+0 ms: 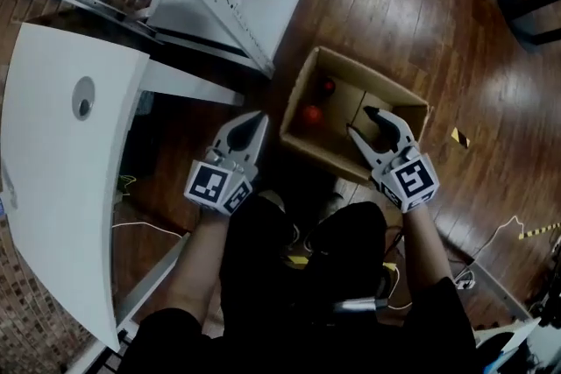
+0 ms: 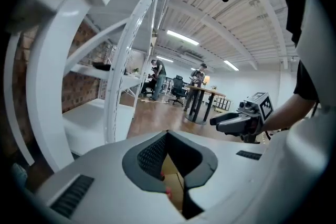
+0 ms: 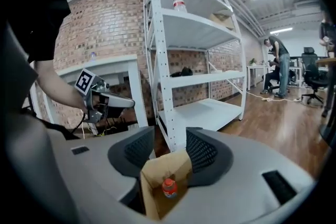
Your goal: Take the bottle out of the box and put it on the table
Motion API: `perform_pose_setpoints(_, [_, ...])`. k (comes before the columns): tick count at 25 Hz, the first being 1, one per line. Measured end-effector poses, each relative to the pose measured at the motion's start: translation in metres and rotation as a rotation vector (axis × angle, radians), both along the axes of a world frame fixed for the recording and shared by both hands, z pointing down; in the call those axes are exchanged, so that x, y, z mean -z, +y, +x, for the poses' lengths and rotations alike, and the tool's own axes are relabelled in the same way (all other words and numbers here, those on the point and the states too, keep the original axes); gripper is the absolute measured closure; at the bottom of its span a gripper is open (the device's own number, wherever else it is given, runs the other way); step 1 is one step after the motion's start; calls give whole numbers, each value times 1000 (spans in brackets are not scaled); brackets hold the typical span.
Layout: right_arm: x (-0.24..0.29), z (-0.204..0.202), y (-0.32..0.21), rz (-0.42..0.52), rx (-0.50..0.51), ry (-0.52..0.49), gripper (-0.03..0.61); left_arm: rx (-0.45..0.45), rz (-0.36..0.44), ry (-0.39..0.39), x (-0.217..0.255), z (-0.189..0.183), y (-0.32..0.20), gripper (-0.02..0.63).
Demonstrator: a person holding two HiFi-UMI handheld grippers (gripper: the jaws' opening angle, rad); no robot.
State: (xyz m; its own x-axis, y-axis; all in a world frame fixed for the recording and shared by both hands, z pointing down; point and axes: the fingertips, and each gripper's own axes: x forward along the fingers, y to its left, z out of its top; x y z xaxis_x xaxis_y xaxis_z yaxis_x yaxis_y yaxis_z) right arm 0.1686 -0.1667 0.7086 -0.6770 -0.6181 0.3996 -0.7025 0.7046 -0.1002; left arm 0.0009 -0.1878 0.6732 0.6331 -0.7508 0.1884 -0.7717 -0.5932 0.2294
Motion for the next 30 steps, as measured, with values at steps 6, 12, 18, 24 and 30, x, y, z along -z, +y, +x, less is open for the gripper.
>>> perform_pose_setpoints(6, [-106,-22,-31,106,142,32,367,-41,107,-12,-89,15,-38,611])
perform_pose_setpoints(12, [-161,-39,-34,81,230,40,367,-50,138,-25,-125,16,-41,611])
perform_pose_setpoints(18, [-213,-54,-31,-30,268,17,270,-62,85,-42,-149,18,-41,611])
perform_pose_setpoints(24, [-264,-71,-31,-90,309,83,225,-54,43,-82,-159,14,-38,611])
perform_pose_setpoints(30, [-317,-80,-28,-146,371,156,149,-80,50,-130,-163,16,-30,611])
